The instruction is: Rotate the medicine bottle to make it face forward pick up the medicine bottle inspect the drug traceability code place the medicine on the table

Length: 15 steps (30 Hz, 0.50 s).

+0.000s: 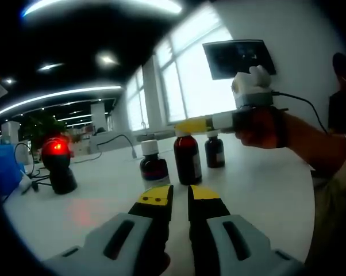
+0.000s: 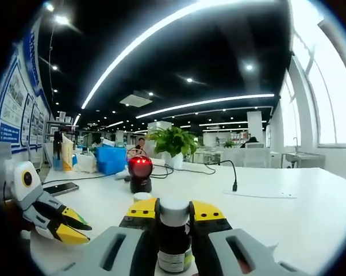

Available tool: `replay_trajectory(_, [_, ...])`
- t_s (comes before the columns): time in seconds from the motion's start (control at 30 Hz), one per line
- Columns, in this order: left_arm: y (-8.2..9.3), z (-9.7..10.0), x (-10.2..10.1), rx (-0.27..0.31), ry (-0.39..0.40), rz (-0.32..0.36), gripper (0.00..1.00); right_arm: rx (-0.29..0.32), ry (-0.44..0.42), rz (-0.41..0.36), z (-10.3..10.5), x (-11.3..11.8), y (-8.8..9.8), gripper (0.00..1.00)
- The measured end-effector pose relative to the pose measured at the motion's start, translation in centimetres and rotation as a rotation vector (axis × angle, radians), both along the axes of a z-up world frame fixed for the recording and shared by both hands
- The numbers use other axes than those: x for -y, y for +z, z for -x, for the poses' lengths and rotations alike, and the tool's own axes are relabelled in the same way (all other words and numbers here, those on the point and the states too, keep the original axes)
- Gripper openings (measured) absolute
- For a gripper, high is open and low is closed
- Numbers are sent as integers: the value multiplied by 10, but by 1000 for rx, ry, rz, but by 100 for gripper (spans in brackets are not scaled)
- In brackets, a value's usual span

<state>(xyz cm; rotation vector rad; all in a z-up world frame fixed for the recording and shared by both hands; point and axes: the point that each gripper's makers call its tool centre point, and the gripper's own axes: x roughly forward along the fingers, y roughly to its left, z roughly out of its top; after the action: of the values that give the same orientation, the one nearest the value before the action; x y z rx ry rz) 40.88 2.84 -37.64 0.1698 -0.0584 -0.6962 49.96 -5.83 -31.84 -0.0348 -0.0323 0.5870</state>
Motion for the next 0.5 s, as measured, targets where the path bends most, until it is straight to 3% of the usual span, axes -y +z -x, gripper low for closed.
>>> replay_trajectory(0.5, [0, 0, 0, -1, 0, 1, 4, 53, -125, 104, 3, 1, 0, 17])
